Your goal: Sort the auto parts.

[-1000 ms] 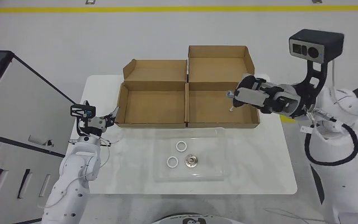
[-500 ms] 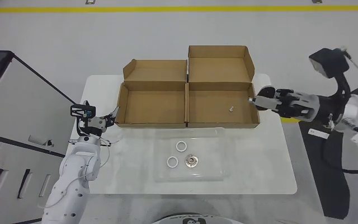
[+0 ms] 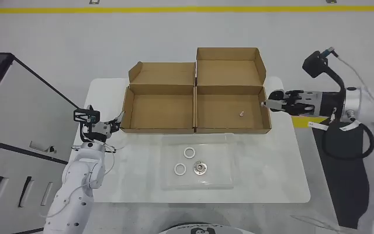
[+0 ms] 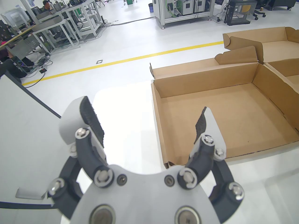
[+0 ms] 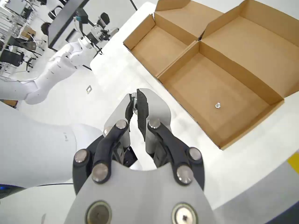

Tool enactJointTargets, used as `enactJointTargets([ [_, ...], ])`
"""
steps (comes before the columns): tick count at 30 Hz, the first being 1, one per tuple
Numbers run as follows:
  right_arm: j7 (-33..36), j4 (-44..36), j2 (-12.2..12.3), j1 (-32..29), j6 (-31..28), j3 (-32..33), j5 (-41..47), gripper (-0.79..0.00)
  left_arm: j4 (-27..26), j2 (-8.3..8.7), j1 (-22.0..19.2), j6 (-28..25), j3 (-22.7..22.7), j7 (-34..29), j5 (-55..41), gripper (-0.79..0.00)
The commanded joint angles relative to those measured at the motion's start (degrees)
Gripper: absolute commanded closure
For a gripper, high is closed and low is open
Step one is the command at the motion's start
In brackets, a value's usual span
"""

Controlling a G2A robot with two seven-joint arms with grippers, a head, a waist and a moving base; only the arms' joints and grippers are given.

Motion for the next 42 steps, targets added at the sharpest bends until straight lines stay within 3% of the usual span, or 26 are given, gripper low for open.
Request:
enactJointTargets([
  [1,1.09,1.78,0.18,2.22,-0.61,-2.19,-1.79,0.000,0.00,0.00,0.00,0.00,0.00,0.00,0.00,-0.785],
  [9,2.40,6.98,0.87,9.18,-3.11,-11.47,-9.07,0.000,0.00,0.00,0.00,0.00,0.00,0.00,0.00,-0.785],
  [17,0.49,10.72,1.69,12.70,-5.02,-18.04,-10.46,0.000,0.00,0.00,0.00,0.00,0.00,0.00,0.00,-0.785],
  [29,-0.33,12.42,2.73,14.64,-5.84,-21.33,-11.98,0.000,0.00,0.00,0.00,0.00,0.00,0.00,0.00,-0.785],
  [42,-0.35,14.32,3.99,12.25,-5.51,-22.93,-18.93,0.000,0.00,0.00,0.00,0.00,0.00,0.00,0.00,-0.785],
])
